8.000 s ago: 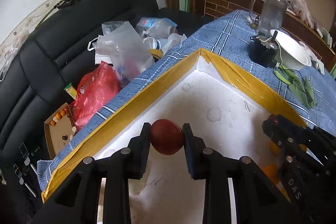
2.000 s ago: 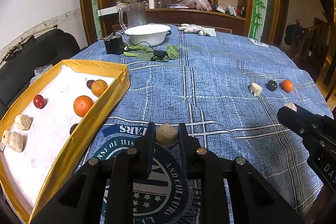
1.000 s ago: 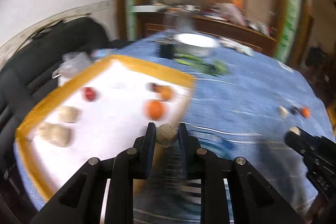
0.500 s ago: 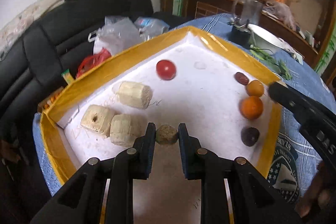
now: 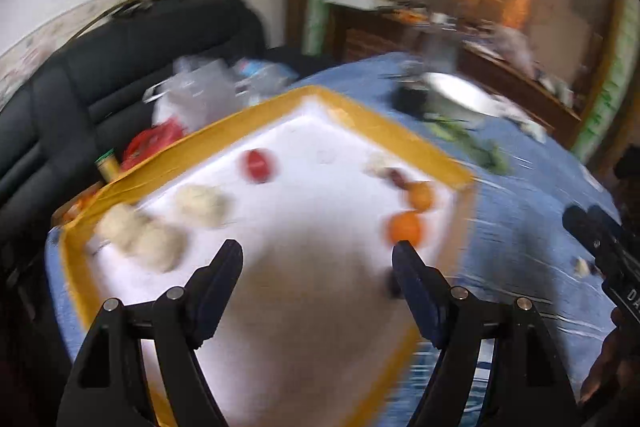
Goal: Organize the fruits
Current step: 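Move both tools back toward the last bun and dark plum, then grasp the round beige bun with the left tool while the right tool grasps the dark plum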
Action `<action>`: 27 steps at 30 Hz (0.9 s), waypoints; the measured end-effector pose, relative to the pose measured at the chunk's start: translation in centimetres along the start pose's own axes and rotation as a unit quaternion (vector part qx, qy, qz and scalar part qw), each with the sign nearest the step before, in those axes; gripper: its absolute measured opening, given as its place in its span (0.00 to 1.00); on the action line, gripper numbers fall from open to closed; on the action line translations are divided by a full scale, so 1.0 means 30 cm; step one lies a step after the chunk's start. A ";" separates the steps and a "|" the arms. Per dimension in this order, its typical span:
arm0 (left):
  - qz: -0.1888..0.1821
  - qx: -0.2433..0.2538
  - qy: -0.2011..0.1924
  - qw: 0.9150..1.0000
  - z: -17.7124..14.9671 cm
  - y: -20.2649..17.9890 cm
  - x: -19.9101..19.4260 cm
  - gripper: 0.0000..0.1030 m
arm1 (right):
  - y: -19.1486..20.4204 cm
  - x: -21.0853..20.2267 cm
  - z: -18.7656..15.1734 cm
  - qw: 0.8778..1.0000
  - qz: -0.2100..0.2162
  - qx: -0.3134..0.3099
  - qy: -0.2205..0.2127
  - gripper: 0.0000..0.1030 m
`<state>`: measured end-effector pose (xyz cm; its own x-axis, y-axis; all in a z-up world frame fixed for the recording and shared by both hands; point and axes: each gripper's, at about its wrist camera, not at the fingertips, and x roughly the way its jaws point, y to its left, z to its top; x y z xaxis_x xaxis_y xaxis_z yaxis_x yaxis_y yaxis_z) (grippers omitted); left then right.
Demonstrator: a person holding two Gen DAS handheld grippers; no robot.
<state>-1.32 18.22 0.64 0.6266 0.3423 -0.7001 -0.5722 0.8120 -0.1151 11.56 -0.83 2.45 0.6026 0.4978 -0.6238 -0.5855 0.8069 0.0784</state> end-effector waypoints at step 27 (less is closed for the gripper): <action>-0.178 0.254 0.043 0.950 -0.113 -0.905 0.147 0.74 | -0.669 0.048 -0.166 0.976 -0.133 0.146 0.090 0.24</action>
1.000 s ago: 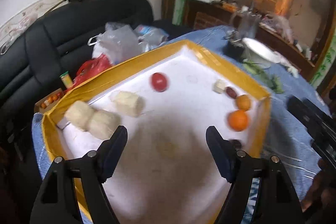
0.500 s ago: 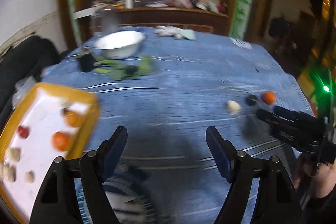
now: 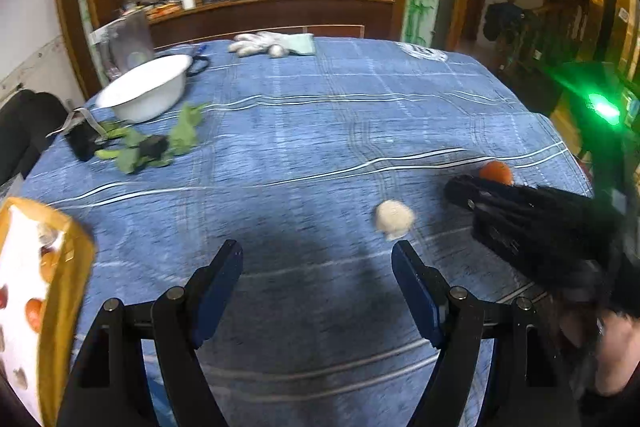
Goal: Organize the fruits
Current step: 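Grasp the round beige bun with the left tool while the right tool grasps the dark plum, then carry the held bun and dark plum over to the foam tray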
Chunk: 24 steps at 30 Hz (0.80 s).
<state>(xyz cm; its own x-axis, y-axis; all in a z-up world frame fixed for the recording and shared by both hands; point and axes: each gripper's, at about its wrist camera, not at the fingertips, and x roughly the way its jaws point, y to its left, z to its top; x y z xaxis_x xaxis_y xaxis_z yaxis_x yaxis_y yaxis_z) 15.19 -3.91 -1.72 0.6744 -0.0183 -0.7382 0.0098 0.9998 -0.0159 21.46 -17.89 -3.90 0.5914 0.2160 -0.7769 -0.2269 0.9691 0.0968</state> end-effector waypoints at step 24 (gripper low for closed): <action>0.005 0.004 -0.004 1.000 -0.063 -0.043 -0.080 0.26 | 0.069 -0.264 -0.221 0.998 0.039 0.026 -0.041 0.24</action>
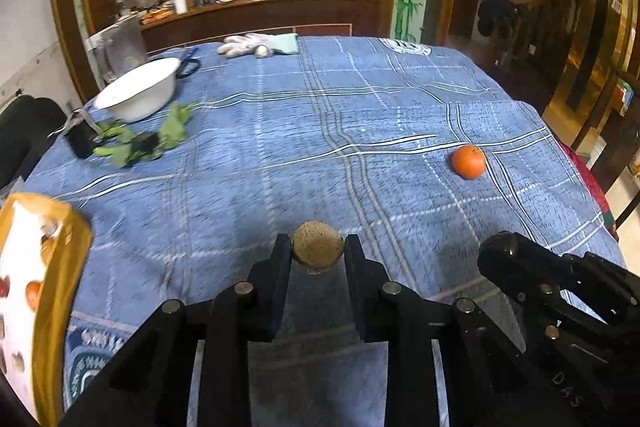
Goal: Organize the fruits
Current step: 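Carry the held bun and dark plum over to the foam tray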
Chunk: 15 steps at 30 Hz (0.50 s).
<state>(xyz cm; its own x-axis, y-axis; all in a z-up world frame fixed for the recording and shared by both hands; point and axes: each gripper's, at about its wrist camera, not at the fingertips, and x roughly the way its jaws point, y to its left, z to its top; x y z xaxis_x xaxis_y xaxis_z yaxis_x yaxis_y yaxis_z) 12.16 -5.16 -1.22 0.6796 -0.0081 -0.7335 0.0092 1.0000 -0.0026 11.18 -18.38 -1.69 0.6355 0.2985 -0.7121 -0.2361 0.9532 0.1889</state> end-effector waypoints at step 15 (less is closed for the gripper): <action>0.031 -0.034 -0.023 0.999 -0.158 0.137 -0.139 0.25 | 0.171 -0.079 -0.131 0.999 0.032 -0.010 -0.026 0.24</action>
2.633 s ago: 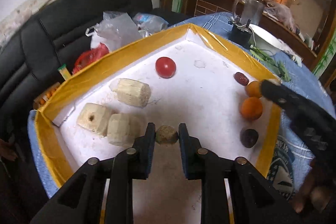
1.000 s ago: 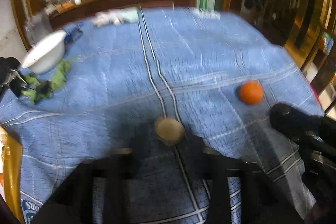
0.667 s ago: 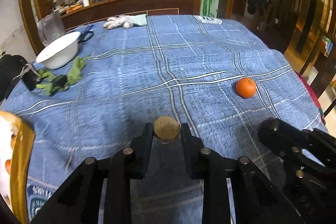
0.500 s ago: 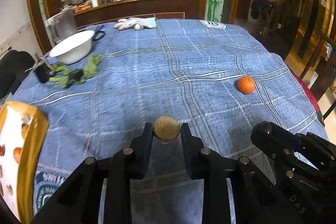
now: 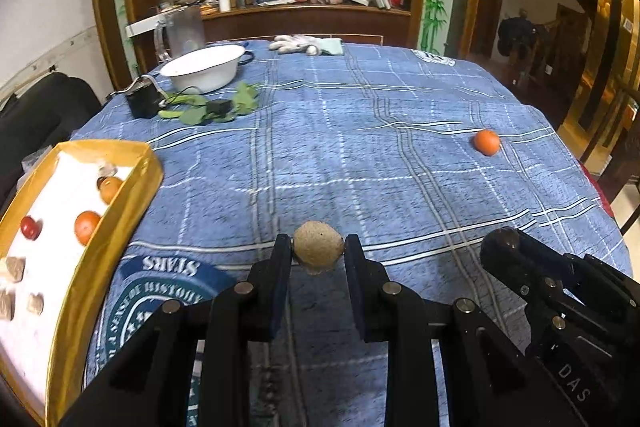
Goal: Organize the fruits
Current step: 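Carry the held bun and dark plum over to the foam tray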
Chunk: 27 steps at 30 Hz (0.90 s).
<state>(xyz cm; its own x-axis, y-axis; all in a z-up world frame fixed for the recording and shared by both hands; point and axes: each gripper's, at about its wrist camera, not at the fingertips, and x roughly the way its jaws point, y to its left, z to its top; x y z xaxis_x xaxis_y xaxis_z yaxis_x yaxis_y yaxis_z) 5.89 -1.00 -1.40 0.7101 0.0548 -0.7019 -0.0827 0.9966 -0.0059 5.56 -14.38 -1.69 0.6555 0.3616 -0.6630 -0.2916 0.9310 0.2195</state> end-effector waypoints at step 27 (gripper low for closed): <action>0.042 -0.044 -0.008 0.998 -0.034 0.155 -0.102 0.25 | 0.141 0.025 0.001 0.997 0.044 -0.061 0.009 0.24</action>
<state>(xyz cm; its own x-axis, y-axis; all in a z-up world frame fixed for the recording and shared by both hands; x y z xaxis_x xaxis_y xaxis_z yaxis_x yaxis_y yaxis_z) 2.63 3.40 -0.02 0.7089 0.1391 -0.6914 -0.2025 0.9792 -0.0107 4.83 -10.16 -1.25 0.6111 0.4396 -0.6582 -0.4307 0.8824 0.1895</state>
